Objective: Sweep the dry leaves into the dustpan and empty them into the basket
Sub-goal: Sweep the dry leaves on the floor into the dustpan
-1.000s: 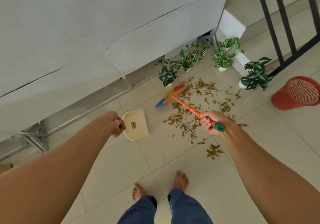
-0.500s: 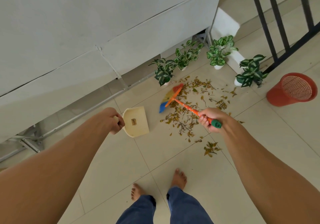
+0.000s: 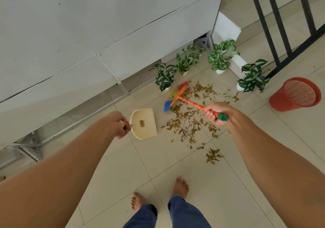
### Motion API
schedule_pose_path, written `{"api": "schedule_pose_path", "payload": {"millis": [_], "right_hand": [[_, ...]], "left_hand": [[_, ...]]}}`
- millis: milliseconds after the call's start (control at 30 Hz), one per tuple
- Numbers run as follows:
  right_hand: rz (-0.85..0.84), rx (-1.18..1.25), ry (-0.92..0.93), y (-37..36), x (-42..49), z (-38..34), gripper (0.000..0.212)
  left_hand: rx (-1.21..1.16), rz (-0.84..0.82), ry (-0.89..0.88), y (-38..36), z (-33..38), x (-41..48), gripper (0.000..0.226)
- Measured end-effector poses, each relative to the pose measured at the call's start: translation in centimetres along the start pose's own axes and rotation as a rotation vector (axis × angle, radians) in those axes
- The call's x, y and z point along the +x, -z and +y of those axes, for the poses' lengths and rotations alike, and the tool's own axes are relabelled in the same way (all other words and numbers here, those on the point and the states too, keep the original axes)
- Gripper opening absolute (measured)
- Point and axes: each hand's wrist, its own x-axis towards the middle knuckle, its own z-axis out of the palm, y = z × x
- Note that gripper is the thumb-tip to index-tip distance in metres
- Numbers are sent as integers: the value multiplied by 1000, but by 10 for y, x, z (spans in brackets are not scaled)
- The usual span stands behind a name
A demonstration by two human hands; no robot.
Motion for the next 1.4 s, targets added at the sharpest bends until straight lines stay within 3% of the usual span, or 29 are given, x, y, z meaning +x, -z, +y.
{"api": "schedule_pose_path", "payload": {"millis": [200, 733, 1100, 1400], "right_hand": [[0, 60, 17, 30, -19, 12, 23], [-10, 141, 12, 23, -14, 17, 34], [-33, 96, -28, -5, 15, -24, 33], [9, 175, 13, 9, -18, -5, 26]], "left_hand": [[5, -20, 9, -8, 8, 3, 26], [80, -22, 3, -13, 25, 11, 29], [134, -27, 17, -13, 58, 15, 29], [197, -55, 21, -27, 70, 11, 28]]}}
